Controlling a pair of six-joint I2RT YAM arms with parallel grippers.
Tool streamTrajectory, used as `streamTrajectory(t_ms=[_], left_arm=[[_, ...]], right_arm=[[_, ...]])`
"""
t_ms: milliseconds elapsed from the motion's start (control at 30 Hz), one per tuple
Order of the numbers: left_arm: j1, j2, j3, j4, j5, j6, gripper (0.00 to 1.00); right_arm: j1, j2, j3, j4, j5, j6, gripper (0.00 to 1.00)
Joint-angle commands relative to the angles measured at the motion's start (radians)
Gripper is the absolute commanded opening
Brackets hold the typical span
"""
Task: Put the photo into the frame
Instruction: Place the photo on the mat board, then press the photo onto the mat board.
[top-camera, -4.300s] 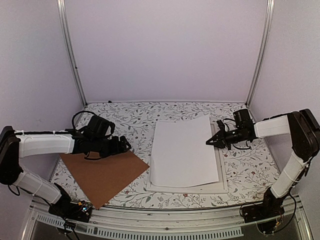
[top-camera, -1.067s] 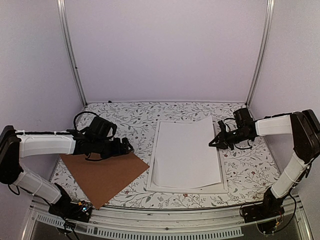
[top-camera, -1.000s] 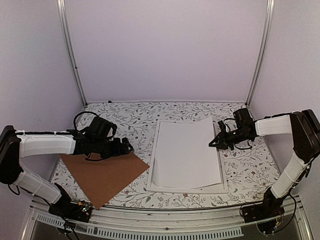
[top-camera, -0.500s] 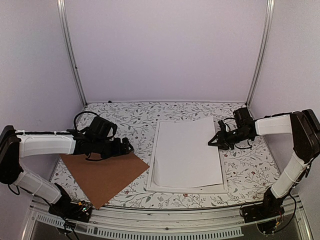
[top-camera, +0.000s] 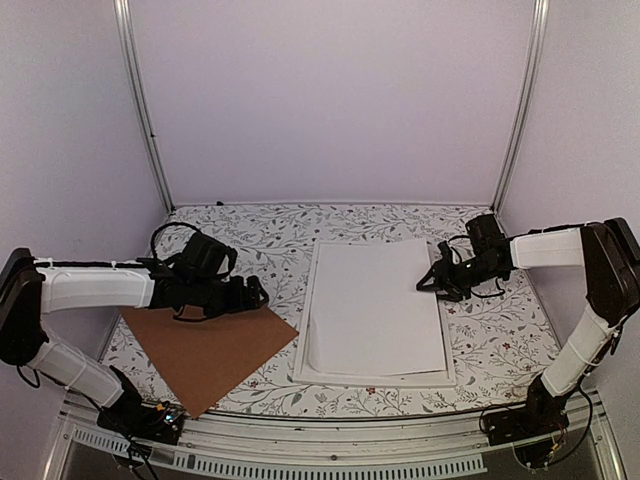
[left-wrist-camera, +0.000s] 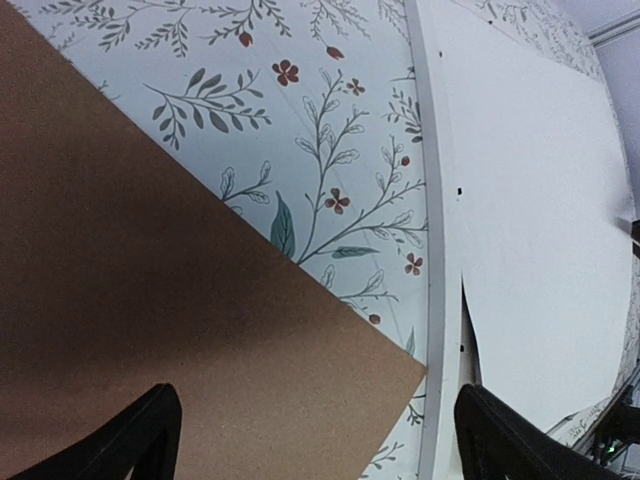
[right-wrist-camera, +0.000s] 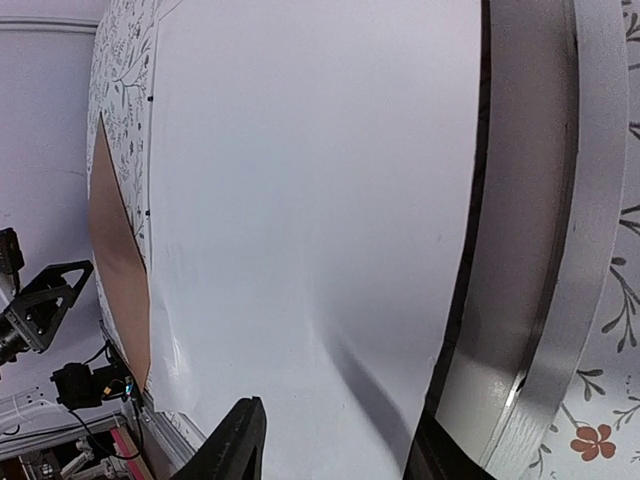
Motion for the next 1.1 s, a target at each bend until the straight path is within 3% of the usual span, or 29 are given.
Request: streamTrajectory(t_ms=[0, 533, 767, 1067], left_arm=[[-0.018, 0.011, 0.030, -0.017, -0.037, 0.013, 0.97], [-0.083, 0.012, 0.077, -0.027, -0.080, 0.021, 0.98], [-0.205, 0.048, 0.126, 0.046, -0.072, 0.013, 0.97], [-0.397, 0.223, 0.253, 0.079, -0.073, 0.043, 0.94]], right_arm=[[0.006, -0.020, 0.022, -0.033, 0.048, -0.019, 0.48], [0.011, -0.106, 0.041, -0.122, 0.247, -0.063, 0.60], [0.127, -0.154, 0.014, -0.024, 0.214, -0.059, 0.59], [0.241, -0.114, -0.005, 0.059, 0.189, -0.026, 0.58]])
